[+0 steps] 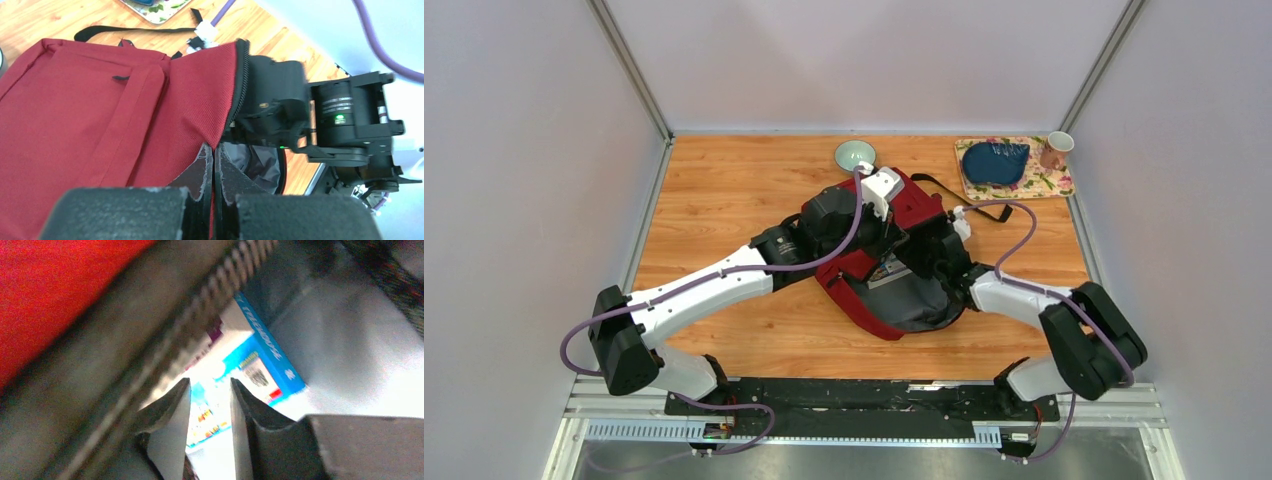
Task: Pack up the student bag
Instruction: Place the book in the student bag.
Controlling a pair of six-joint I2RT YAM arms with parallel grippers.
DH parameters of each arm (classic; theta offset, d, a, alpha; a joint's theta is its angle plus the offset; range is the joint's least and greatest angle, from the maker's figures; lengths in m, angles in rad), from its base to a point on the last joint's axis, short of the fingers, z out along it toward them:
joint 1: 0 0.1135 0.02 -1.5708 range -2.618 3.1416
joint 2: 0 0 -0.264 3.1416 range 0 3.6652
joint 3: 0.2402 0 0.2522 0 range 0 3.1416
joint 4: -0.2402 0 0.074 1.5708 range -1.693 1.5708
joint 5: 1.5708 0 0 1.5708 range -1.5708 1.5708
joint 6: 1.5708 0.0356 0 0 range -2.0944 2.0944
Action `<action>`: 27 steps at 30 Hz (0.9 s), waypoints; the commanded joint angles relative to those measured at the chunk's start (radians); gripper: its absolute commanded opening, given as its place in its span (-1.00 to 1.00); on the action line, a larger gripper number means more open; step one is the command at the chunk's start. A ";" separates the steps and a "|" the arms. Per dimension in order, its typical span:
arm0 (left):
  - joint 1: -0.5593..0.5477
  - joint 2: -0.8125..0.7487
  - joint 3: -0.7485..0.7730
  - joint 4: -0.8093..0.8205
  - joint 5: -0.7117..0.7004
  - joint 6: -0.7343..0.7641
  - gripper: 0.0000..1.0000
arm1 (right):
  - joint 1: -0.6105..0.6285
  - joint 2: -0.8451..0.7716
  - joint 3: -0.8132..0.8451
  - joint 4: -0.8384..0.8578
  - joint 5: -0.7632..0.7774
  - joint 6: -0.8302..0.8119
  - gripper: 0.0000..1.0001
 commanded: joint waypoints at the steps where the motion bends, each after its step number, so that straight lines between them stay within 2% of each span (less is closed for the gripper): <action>1: -0.001 -0.053 -0.028 0.032 0.005 0.006 -1.00 | -0.005 -0.149 -0.117 -0.010 0.038 -0.053 -0.18; 4: -0.001 -0.050 -0.032 0.038 0.014 0.009 -1.00 | -0.003 -0.324 -0.194 -0.124 0.093 -0.054 -0.07; 10: 0.000 -0.004 -0.012 0.019 0.102 0.008 -1.00 | -0.005 -0.708 -0.268 -0.399 0.179 -0.049 -0.02; 11: 0.000 0.008 0.000 -0.003 0.122 0.009 -0.93 | -0.005 -0.766 -0.267 -0.442 0.196 -0.051 -0.02; 12: 0.000 0.017 0.011 -0.021 0.142 0.009 -0.57 | -0.005 -0.861 -0.263 -0.484 0.240 -0.056 0.00; 14: 0.000 0.031 0.023 -0.057 0.189 0.008 -0.23 | -0.005 -0.965 -0.248 -0.609 0.288 -0.054 0.02; 15: 0.000 0.026 0.008 -0.058 0.212 0.008 0.12 | -0.005 -1.010 -0.239 -0.655 0.329 -0.056 0.04; 16: -0.001 0.005 -0.005 -0.051 0.217 0.005 0.25 | -0.005 -1.101 -0.230 -0.747 0.351 -0.057 0.04; 18: 0.000 -0.032 -0.061 -0.035 0.223 0.003 0.50 | -0.005 -1.179 -0.201 -0.830 0.388 -0.054 0.07; 20: 0.000 -0.096 -0.095 -0.024 0.209 0.015 0.50 | -0.005 -1.272 -0.181 -0.945 0.425 -0.045 0.08; 22: 0.000 -0.162 -0.150 -0.029 0.131 0.026 0.52 | -0.005 -1.315 -0.158 -1.039 0.451 -0.024 0.09; 25: 0.013 -0.233 -0.222 -0.064 -0.052 0.031 0.53 | -0.005 -1.366 -0.136 -1.108 0.455 0.009 0.09; 27: 0.069 -0.259 -0.283 -0.084 -0.102 0.002 0.54 | -0.006 -1.371 -0.119 -1.102 0.434 0.012 0.09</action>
